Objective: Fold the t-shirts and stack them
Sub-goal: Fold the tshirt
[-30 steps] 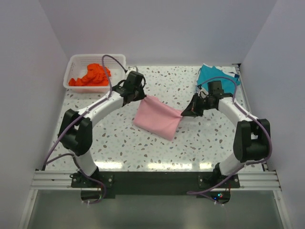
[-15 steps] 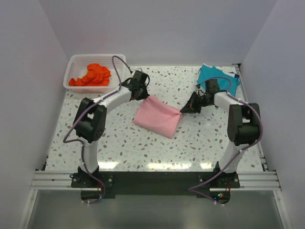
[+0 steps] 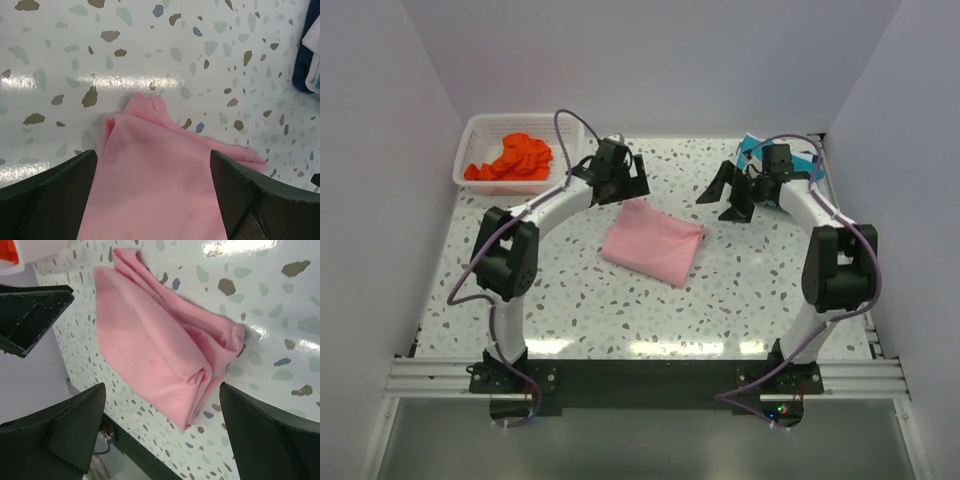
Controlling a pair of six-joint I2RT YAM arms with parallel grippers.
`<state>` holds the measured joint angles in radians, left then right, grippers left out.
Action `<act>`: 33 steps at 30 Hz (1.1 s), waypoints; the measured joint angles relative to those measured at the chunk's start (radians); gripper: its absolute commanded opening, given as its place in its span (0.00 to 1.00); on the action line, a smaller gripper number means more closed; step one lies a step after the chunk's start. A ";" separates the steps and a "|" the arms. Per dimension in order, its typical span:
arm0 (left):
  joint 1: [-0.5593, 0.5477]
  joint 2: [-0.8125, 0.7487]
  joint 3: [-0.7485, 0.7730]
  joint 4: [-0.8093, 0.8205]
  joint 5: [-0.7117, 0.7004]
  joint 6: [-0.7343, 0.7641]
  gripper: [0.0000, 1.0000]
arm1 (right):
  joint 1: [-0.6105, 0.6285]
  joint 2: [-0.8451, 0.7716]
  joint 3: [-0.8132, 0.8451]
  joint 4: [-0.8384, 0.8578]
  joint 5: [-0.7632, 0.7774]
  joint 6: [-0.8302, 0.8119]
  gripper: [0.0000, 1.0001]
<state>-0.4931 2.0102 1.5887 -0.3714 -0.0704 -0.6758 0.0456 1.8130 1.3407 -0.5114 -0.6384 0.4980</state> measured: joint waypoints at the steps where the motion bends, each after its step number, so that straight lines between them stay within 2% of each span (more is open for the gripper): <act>1: 0.000 -0.025 -0.022 0.006 0.013 0.000 1.00 | 0.002 -0.043 -0.023 0.006 0.001 0.000 0.99; 7: -0.002 -0.177 -0.175 0.053 0.098 -0.019 1.00 | 0.100 -0.186 -0.134 0.023 0.002 0.019 0.99; 13: -0.011 -0.203 -0.264 0.101 0.146 -0.040 1.00 | 0.235 -0.138 -0.145 0.068 -0.003 0.038 0.99; 24: -0.011 -0.010 -0.150 0.105 0.173 -0.042 1.00 | 0.221 0.124 0.015 0.055 0.028 0.027 0.99; 33: 0.011 0.063 -0.124 0.104 0.179 -0.043 1.00 | 0.161 0.188 0.038 0.056 0.047 0.002 0.99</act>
<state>-0.4816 2.0735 1.4643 -0.2676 0.1085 -0.7189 0.2070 2.0014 1.3788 -0.4557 -0.5919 0.5003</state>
